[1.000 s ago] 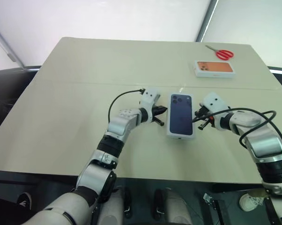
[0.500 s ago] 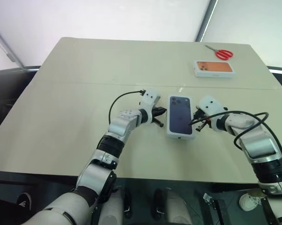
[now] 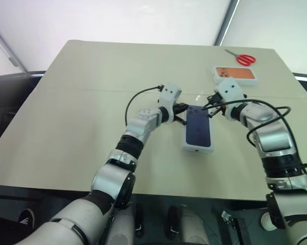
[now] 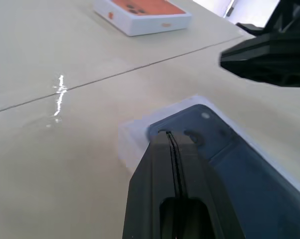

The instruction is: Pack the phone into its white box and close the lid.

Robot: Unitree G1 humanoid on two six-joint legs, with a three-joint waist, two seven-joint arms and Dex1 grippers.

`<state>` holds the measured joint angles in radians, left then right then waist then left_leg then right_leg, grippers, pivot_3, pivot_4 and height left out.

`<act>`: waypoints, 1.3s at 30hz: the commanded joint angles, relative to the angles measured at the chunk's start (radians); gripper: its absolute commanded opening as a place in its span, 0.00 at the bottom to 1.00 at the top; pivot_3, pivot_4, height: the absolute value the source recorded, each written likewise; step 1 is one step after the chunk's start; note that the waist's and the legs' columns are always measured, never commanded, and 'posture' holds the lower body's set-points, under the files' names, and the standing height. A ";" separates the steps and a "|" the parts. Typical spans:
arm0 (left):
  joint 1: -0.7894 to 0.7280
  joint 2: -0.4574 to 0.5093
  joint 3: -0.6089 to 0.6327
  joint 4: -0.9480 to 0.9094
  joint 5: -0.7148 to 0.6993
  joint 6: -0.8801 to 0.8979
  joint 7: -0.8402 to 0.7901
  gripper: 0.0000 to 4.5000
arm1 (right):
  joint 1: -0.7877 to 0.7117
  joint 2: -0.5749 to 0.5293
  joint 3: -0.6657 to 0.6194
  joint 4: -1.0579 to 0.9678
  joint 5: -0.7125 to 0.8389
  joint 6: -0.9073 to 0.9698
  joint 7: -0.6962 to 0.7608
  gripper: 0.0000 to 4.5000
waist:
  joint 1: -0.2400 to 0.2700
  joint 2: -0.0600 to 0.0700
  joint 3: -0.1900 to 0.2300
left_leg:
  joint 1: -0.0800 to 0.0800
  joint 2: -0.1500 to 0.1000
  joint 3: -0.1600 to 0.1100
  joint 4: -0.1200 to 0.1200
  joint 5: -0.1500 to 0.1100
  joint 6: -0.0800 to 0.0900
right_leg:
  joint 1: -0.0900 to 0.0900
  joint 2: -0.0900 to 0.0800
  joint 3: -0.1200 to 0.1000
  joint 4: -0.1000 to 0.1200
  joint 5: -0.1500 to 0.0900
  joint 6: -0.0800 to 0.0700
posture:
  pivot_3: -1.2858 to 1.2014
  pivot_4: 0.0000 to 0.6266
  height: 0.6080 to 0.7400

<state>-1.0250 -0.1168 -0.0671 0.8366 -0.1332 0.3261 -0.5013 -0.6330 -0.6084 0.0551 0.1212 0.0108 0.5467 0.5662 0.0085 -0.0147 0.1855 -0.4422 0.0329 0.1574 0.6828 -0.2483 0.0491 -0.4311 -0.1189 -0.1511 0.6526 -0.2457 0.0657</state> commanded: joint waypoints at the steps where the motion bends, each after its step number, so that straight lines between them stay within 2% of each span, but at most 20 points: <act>1: -0.022 -0.006 -0.045 0.068 0.057 -0.066 -0.008 0.00 | 0.037 -0.018 0.045 0.005 -0.052 -0.061 0.007 0.01 | -0.002 0.000 0.000 | 0.000 0.000 0.000 0.000 0.000 0.000 | 0.000 0.000 0.000 0.000 0.000 0.000 | 0.52 0.24 0.98; 6: 0.050 0.017 -0.139 0.052 0.127 -0.068 -0.100 0.00 | 0.160 -0.058 0.094 -0.081 -0.045 -0.038 0.108 0.01 | -0.003 0.001 -0.001 | 0.001 0.000 0.000 0.000 0.000 0.000 | 0.001 0.000 0.000 0.000 0.000 0.000 | 0.52 0.24 0.98; 14: 0.307 0.162 -0.243 -0.403 0.063 0.068 -0.394 0.00 | 0.290 -0.182 0.025 -0.331 0.140 0.076 0.350 0.01 | -0.009 0.004 -0.010 | 0.005 0.002 -0.002 0.000 -0.001 0.000 | 0.005 -0.001 0.000 -0.002 0.000 0.000 | 0.52 0.24 0.98; 20: 0.385 0.233 -0.237 -0.601 -0.001 0.174 -0.456 0.00 | 0.328 -0.244 -0.017 -0.381 0.246 0.140 0.448 0.01 | 0.000 0.005 -0.010 | 0.005 0.002 -0.002 0.000 -0.004 0.006 | 0.006 -0.001 0.000 -0.003 0.000 -0.001 | 0.52 0.24 0.98; 23: 0.370 0.249 -0.173 -0.617 -0.048 0.212 -0.436 0.19 | 0.270 -0.204 -0.087 -0.327 0.332 0.224 0.430 0.19 | 0.002 0.005 -0.010 | 0.005 0.002 -0.003 0.000 -0.005 0.006 | 0.006 -0.002 0.000 -0.004 0.000 -0.001 | 0.52 0.24 0.98; 27: 0.347 0.315 -0.087 -0.636 -0.085 0.211 -0.412 0.62 | 0.220 -0.184 -0.118 -0.281 0.330 0.166 0.387 0.64 | -0.001 0.006 -0.010 | 0.003 0.002 -0.002 0.000 -0.004 0.006 | 0.003 -0.002 0.000 -0.003 0.000 -0.001 | 0.52 0.24 0.98; 30: 0.350 0.448 0.000 -0.641 -0.099 0.176 -0.434 0.95 | 0.179 -0.175 -0.158 -0.229 0.337 0.098 0.371 0.98 | -0.005 0.006 -0.010 | 0.002 0.002 -0.002 0.000 -0.002 0.001 | 0.002 -0.001 0.000 -0.003 0.000 -0.001 | 0.52 0.24 0.98; 31: 0.351 0.487 0.020 -0.640 -0.107 0.184 -0.441 0.99 | 0.167 -0.174 -0.166 -0.213 0.329 0.071 0.361 1.00 | -0.006 0.006 -0.009 | 0.002 0.002 -0.002 0.000 -0.002 0.001 | 0.002 -0.001 0.000 -0.003 0.000 -0.001 | 0.52 0.24 0.98; 39: 0.419 0.715 0.156 -0.680 -0.195 0.171 -0.539 0.99 | 0.146 -0.195 -0.250 -0.113 0.364 -0.141 0.428 1.00 | 0.002 0.006 -0.009 | 0.001 0.000 -0.001 0.000 -0.002 0.002 | 0.002 -0.001 0.000 -0.003 0.000 0.000 | 0.52 0.24 0.98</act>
<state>-0.6093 0.5797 0.0586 0.1927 -0.2984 0.5132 -1.0228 -0.4793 -0.7840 -0.1447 0.0082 0.3464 0.4506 0.9687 0.0106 -0.0086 0.1764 -0.4411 0.0331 0.1560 0.6829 -0.2501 0.0507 -0.4287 -0.1196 -0.1510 0.6493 -0.2456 0.0655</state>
